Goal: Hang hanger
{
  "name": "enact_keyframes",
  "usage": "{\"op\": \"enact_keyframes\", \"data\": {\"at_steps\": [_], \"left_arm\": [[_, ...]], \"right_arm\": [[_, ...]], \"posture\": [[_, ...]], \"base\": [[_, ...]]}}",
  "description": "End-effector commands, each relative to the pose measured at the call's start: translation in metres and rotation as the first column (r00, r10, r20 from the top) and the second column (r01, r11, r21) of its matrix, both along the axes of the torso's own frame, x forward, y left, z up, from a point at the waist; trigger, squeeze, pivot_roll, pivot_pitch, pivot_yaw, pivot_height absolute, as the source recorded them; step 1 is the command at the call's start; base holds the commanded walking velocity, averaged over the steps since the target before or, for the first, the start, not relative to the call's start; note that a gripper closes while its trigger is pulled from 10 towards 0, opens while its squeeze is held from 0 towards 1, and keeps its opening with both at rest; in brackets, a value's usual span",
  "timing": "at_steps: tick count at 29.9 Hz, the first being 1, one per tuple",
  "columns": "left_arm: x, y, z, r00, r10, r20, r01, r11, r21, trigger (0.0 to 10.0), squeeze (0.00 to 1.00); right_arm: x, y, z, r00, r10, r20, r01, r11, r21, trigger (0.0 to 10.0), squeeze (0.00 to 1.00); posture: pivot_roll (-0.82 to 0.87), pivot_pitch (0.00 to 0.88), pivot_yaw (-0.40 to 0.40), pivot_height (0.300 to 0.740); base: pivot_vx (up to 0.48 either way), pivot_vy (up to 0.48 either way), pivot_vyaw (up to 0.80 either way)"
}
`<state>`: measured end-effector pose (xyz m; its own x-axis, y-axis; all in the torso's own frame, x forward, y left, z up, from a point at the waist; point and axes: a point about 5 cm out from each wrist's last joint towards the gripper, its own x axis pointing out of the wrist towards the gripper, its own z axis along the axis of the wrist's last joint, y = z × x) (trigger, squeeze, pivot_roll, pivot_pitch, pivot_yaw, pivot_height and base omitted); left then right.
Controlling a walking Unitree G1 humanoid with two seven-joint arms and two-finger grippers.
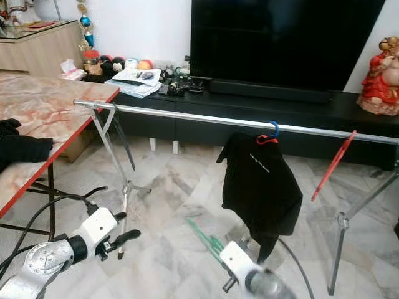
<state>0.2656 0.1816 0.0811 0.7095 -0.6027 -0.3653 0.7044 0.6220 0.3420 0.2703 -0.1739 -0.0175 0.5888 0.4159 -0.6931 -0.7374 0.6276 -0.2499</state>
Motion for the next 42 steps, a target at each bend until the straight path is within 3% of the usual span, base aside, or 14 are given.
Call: {"op": "enact_keyframes", "data": {"at_steps": [1,7,10,19,21,23,32,42], "left_arm": [[-0.002,-0.009,0.000,0.993,-0.112,-0.035,0.112,0.994,-0.009,10.0,0.00],[-0.005,-0.019,-0.001,0.956,-0.263,-0.133,0.265,0.964,-0.007,10.0,0.00],[-0.002,-0.029,0.008,0.933,-0.333,-0.132,0.326,0.942,-0.075,10.0,0.00],[-0.005,-0.033,0.009,0.885,-0.424,-0.192,0.411,0.906,-0.105,10.0,0.00],[-0.009,-0.032,0.010,0.843,-0.475,-0.253,0.462,0.880,-0.110,10.0,0.00],[-0.011,-0.033,0.010,0.818,-0.505,-0.274,0.502,0.860,-0.088,10.0,0.00],[-0.004,-0.038,0.011,0.803,-0.520,-0.292,0.519,0.850,-0.087,10.0,0.00],[-0.004,-0.048,0.011,0.770,-0.558,-0.309,0.561,0.823,-0.089,10.0,0.00]], "right_arm": [[0.009,0.004,0.014,0.990,0.141,0.010,-0.141,0.990,0.021,10.0,0.00],[0.016,0.011,0.030,0.924,0.383,-0.007,-0.383,0.924,-0.017,10.0,0.00],[0.023,0.022,0.047,0.853,0.522,-0.012,-0.521,0.853,0.045,10.0,0.00],[0.024,0.031,0.058,0.783,0.622,0.009,-0.621,0.782,0.045,10.0,0.00],[0.024,0.031,0.059,0.764,0.645,0.017,-0.645,0.764,-0.012,10.0,0.00],[0.025,0.032,0.059,0.766,0.643,0.019,-0.643,0.766,-0.019,10.0,0.00],[0.026,0.039,0.065,0.743,0.668,0.039,-0.669,0.743,0.007,10.0,0.00],[0.030,0.049,0.072,0.745,0.661,0.092,-0.665,0.746,0.030,10.0,0.00]], "posture": [[0.15,0.025,-0.062,0.740],[0.15,0.039,-0.058,0.740],[0.13,0.060,-0.041,0.740],[0.12,0.068,-0.029,0.740],[0.12,0.069,-0.029,0.740],[0.13,0.066,-0.030,0.740],[0.12,0.058,-0.029,0.740],[0.13,0.045,-0.029,0.740]], "base": [[0.000,0.000,0.00],[0.000,0.000,0.00],[0.000,0.000,0.00],[0.000,0.000,0.00],[0.000,0.000,0.00],[0.000,0.000,0.00],[0.000,0.000,0.00],[0.000,0.000,0.00]]}}
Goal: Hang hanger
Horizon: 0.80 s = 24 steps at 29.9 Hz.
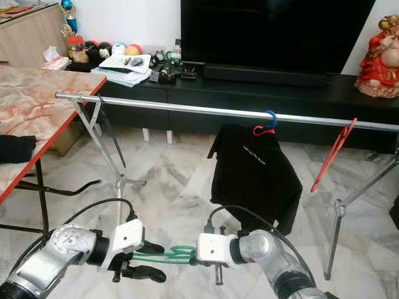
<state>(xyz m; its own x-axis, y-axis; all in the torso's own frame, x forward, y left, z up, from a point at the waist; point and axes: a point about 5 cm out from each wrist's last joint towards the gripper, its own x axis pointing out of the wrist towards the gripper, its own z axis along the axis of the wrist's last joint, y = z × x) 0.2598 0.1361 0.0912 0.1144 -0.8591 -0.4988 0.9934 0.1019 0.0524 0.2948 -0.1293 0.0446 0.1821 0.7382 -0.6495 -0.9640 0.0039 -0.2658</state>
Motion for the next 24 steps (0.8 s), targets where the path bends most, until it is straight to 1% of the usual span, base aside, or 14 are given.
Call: {"op": "enact_keyframes", "data": {"at_steps": [1,3,4,5,7,13,24], "left_arm": [[0.003,-0.004,0.001,1.000,-0.019,0.001,0.019,1.000,0.016,10.0,0.00],[0.003,-0.004,0.001,1.000,-0.019,0.001,0.019,1.000,0.016,10.0,0.00],[0.004,-0.005,0.000,1.000,-0.020,0.004,0.020,1.000,0.017,10.0,0.00],[0.005,-0.007,0.000,1.000,-0.021,0.009,0.021,1.000,0.016,10.0,0.00],[0.005,-0.008,0.000,1.000,-0.023,0.011,0.023,1.000,0.017,10.0,0.00],[0.007,-0.008,0.000,1.000,-0.021,0.017,0.020,1.000,0.019,10.0,0.00],[0.009,-0.013,-0.001,1.000,-0.023,0.021,0.023,0.999,0.023,10.0,0.00]], "right_arm": [[0.007,0.006,0.013,0.999,0.018,0.029,-0.019,0.999,0.045,10.0,0.00],[0.007,0.006,0.013,0.999,0.018,0.029,-0.019,0.999,0.045,10.0,0.00],[0.007,0.006,0.016,0.999,0.026,0.018,-0.027,0.998,0.061,10.0,0.00],[0.007,0.007,0.020,0.998,0.057,0.002,-0.057,0.996,0.074,10.0,0.00],[0.007,0.006,0.021,0.997,0.071,-0.004,-0.070,0.995,0.075,10.0,0.00],[0.008,0.006,0.022,0.998,0.063,0.001,-0.063,0.995,0.081,10.0,0.00],[0.008,0.012,0.027,0.997,0.075,-0.001,-0.074,0.989,0.128,10.0,0.00]], "posture": [[0.13,0.043,-0.027,0.740],[0.13,0.043,-0.027,0.740],[0.13,0.043,-0.027,0.740],[0.12,0.041,-0.026,0.740],[0.12,0.039,-0.027,0.740],[0.13,0.034,-0.024,0.740],[0.13,0.027,-0.022,0.740]], "base": [[0.000,0.000,0.00],[0.000,0.000,0.00],[0.000,0.000,0.00],[0.000,0.000,0.00],[0.000,0.000,0.00],[0.000,0.000,0.00],[0.000,0.000,0.00]]}}
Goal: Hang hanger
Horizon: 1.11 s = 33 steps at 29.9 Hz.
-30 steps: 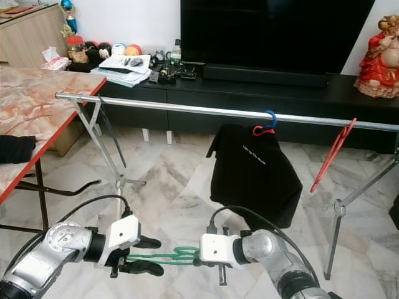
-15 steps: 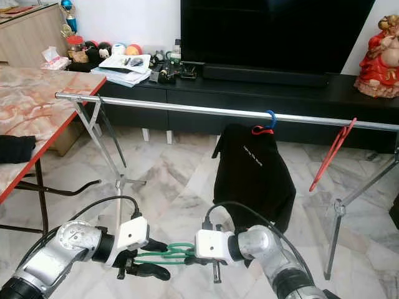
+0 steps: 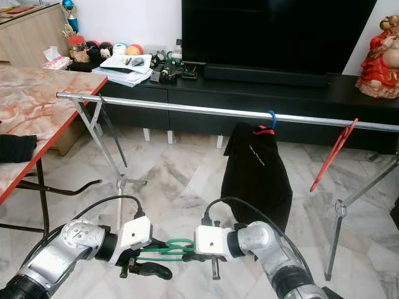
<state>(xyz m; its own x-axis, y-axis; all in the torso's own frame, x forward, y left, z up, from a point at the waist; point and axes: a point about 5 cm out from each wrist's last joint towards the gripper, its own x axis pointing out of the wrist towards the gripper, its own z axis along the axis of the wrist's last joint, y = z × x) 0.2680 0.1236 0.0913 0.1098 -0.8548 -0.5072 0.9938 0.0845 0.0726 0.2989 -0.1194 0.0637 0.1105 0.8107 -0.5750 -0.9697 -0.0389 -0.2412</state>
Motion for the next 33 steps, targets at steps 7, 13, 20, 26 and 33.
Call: {"op": "enact_keyframes", "data": {"at_steps": [7,13,20,26,33], "left_arm": [[0.0035,-0.0001,-0.0005,1.000,0.014,0.010,-0.014,1.000,-0.004,0.0,0.00],[0.0042,-0.0002,-0.0009,1.000,0.012,0.011,-0.012,1.000,0.002,0.0,0.00],[0.0047,-0.0006,-0.0014,1.000,0.012,0.008,-0.012,1.000,0.002,0.0,0.00],[0.0045,-0.0004,-0.0014,1.000,0.009,0.004,-0.009,1.000,0.002,0.0,0.00],[0.0049,0.0011,-0.0016,1.000,0.011,0.007,-0.011,1.000,0.008,0.0,0.00]], "right_arm": [[0.0024,-0.0006,0.0076,1.000,0.000,0.013,-0.001,1.000,0.030,10.0,0.00],[0.0027,-0.0010,0.0085,1.000,-0.004,0.009,0.004,0.999,0.039,10.0,0.00],[0.0031,-0.0007,0.0102,1.000,-0.002,0.003,0.002,0.999,0.049,10.0,0.00],[0.0039,-0.0009,0.0112,1.000,-0.004,0.002,0.004,0.999,0.053,10.0,0.00],[0.0037,-0.0017,0.0107,1.000,-0.007,-0.004,0.008,0.999,0.051,10.0,0.00]], "posture": [[0.12,0.031,-0.023,0.740],[0.12,0.032,-0.023,0.740],[0.13,0.033,-0.024,0.740],[0.13,0.032,-0.025,0.740],[0.13,0.031,-0.026,0.740]], "base": [[0.000,0.000,0.00],[0.000,0.000,0.00],[0.000,0.000,0.00],[0.000,0.000,0.00],[0.000,0.000,0.00]]}}
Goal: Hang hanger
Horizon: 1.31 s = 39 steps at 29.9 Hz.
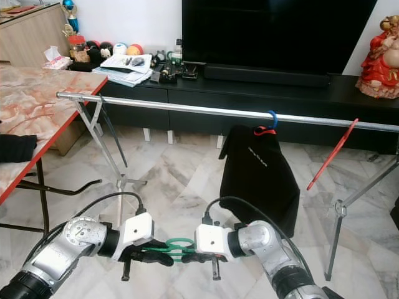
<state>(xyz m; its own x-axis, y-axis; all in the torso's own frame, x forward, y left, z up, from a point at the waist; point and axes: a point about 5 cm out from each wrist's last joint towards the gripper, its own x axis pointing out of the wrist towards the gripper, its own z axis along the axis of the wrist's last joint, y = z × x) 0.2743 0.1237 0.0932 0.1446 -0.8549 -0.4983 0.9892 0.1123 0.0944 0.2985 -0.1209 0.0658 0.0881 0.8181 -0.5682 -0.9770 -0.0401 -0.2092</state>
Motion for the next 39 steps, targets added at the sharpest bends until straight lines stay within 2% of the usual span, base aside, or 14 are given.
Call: {"op": "enact_keyframes", "data": {"at_steps": [1,17,18,19,20,30,34,35,36,37,39], "left_arm": [[-0.001,0.001,-0.003,1.000,-0.016,-0.016,0.017,1.000,0.015,0.0,0.00],[0.001,0.010,-0.009,1.000,0.022,0.002,-0.022,0.998,0.058,0.0,0.00],[0.001,0.010,-0.009,1.000,0.025,0.001,-0.025,0.998,0.061,0.0,0.00],[0.001,0.011,-0.010,1.000,0.030,0.004,-0.030,0.997,0.069,0.0,0.00],[0.001,0.013,-0.012,1.000,0.031,0.005,-0.031,0.996,0.079,0.0,0.00],[0.000,0.021,-0.018,0.999,0.038,0.009,-0.038,0.992,0.117,0.0,0.00],[-0.001,0.029,-0.023,0.998,0.062,0.006,-0.063,0.988,0.140,0.0,0.00],[-0.003,0.036,-0.027,0.997,0.082,0.002,-0.082,0.984,0.161,0.0,0.00],[-0.005,0.041,-0.033,0.994,0.112,-0.004,-0.110,0.980,0.167,0.0,0.00],[-0.005,0.041,-0.033,0.994,0.112,-0.004,-0.110,0.980,0.167,0.0,0.00],[-0.008,0.050,-0.042,0.981,0.191,-0.027,-0.185,0.972,0.147,0.0,0.00]], "right_arm": [[0.004,0.000,0.009,1.000,-0.013,0.029,0.012,0.999,0.039,10.0,0.00],[0.005,-0.004,0.007,0.999,-0.033,0.005,0.033,0.999,0.020,10.0,0.00],[0.005,-0.004,0.007,0.999,-0.033,0.004,0.033,0.999,0.020,10.0,0.62],[0.005,-0.004,0.007,0.999,-0.034,0.002,0.034,0.999,0.020,10.0,0.91],[0.005,-0.005,0.006,0.999,-0.035,-0.007,0.035,0.999,0.022,10.0,1.00],[0.005,-0.009,0.007,0.999,-0.021,-0.026,0.021,1.000,0.004,10.0,1.00],[0.006,-0.018,0.006,0.999,-0.039,-0.021,0.039,0.999,-0.032,10.0,1.00],[0.007,-0.024,0.004,0.998,-0.063,-0.009,0.062,0.996,-0.060,10.0,0.99],[0.009,-0.029,0.003,0.995,-0.098,0.002,0.098,0.992,-0.077,10.0,0.00],[0.009,-0.029,0.003,0.995,-0.098,0.002,0.098,0.992,-0.077,10.0,0.00],[0.012,-0.037,0.000,0.985,-0.172,0.015,0.173,0.980,-0.094,10.0,0.00]], "posture": [[0.13,0.031,-0.026,0.740],[0.13,0.028,-0.030,0.740],[0.13,0.028,-0.030,0.740],[0.13,0.027,-0.032,0.740],[0.13,0.027,-0.032,0.740],[0.13,0.024,-0.034,0.740],[0.13,0.023,-0.037,0.740],[0.13,0.023,-0.037,0.740],[0.13,0.023,-0.036,0.740],[0.13,0.023,-0.036,0.740],[0.13,0.023,-0.036,0.740]], "base": [[0.000,0.000,0.00],[0.000,0.000,0.00],[0.000,0.000,0.00],[0.000,0.000,0.00],[0.000,0.000,0.00],[0.000,0.000,0.00],[0.000,0.000,0.00],[0.000,0.000,0.00],[0.000,0.000,0.00],[0.000,0.000,0.00],[0.000,0.000,0.00]]}}
